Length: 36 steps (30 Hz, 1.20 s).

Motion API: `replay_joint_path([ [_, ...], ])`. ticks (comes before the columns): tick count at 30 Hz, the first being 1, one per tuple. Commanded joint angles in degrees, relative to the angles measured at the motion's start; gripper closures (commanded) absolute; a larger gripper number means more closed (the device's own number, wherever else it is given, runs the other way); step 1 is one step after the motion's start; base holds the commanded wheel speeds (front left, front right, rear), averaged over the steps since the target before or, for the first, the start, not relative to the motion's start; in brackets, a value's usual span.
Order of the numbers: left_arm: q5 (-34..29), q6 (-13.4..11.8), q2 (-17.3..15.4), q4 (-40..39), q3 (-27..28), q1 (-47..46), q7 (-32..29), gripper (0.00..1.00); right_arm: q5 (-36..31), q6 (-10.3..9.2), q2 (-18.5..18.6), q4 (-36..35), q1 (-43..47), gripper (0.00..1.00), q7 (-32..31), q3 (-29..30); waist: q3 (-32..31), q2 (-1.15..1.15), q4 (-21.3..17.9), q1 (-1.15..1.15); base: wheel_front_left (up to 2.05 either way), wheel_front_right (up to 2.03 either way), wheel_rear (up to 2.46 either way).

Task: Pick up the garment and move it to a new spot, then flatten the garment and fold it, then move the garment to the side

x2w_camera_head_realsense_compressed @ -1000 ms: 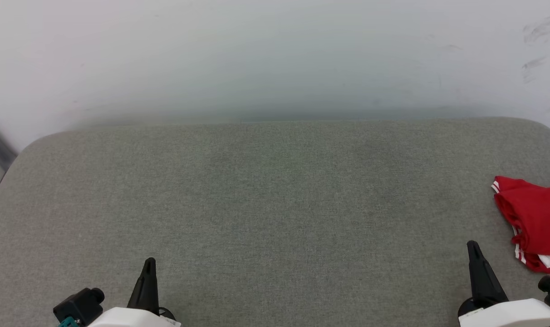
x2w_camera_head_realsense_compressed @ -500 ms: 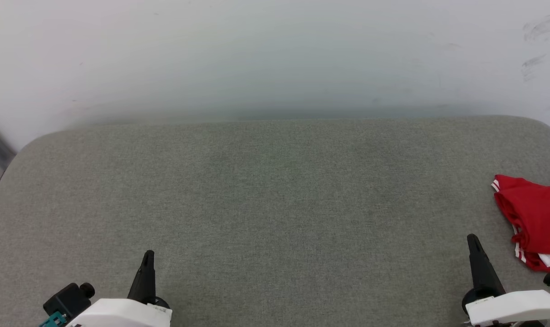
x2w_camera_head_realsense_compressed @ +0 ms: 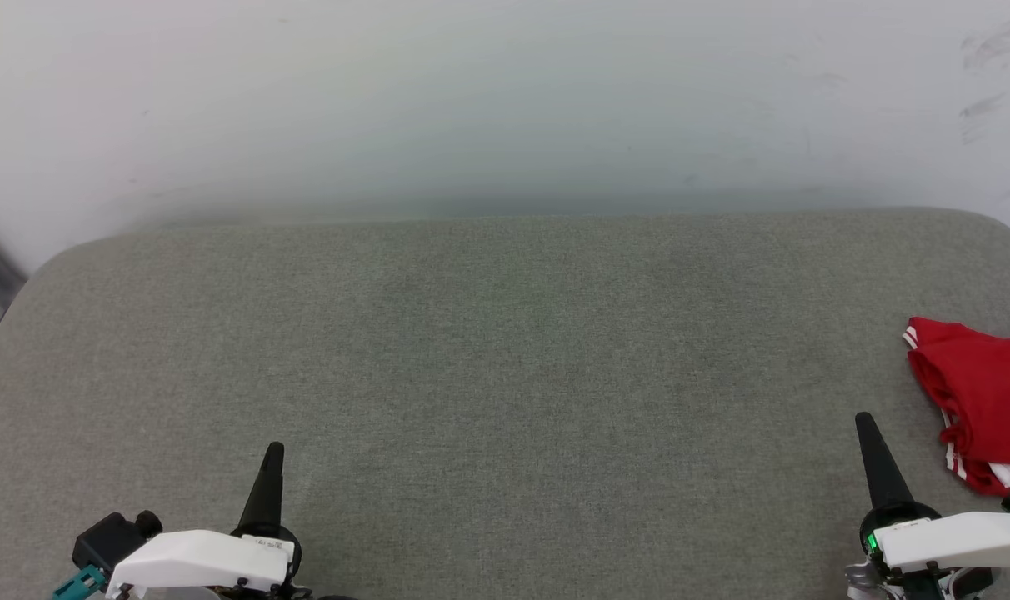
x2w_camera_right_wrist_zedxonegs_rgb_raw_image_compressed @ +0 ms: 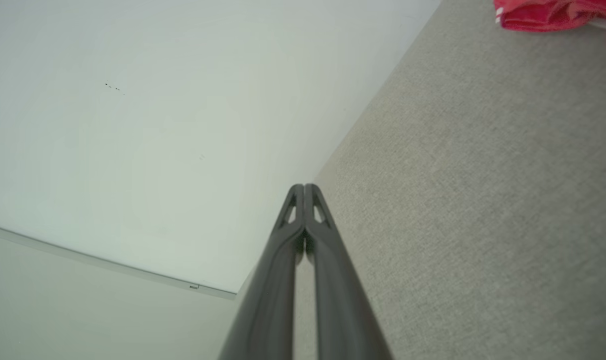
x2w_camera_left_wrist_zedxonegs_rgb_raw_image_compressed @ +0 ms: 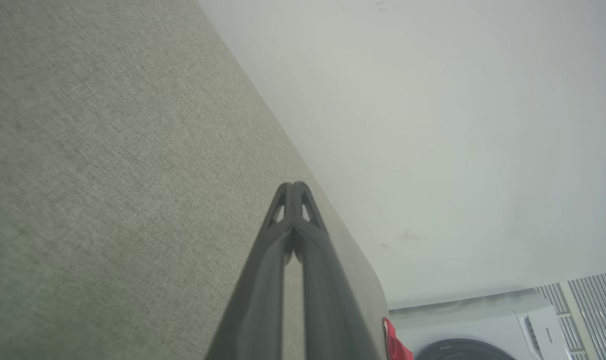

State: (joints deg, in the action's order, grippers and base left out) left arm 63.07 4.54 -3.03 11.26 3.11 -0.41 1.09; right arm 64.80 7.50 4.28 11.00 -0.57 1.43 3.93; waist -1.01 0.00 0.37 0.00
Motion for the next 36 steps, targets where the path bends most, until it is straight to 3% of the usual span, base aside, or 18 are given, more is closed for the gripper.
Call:
replay_joint_path([
  [1,2.0,0.5,-0.3,-0.2,0.4,-1.5,-0.5,1.0,2.0,0.0,-0.1,-0.2,-1.5,1.0,-0.4,0.2,0.0,0.0,0.0,0.0,0.0,0.0,0.0],
  [36,20.0,2.2,-0.2,1.8,2.3,-4.6,-5.1,1.0,19.2,-0.01,-0.6,1.9,-4.5,1.0,-5.0,1.3,0.7,0.0,-0.2,0.0,0.0,0.0,0.0],
])
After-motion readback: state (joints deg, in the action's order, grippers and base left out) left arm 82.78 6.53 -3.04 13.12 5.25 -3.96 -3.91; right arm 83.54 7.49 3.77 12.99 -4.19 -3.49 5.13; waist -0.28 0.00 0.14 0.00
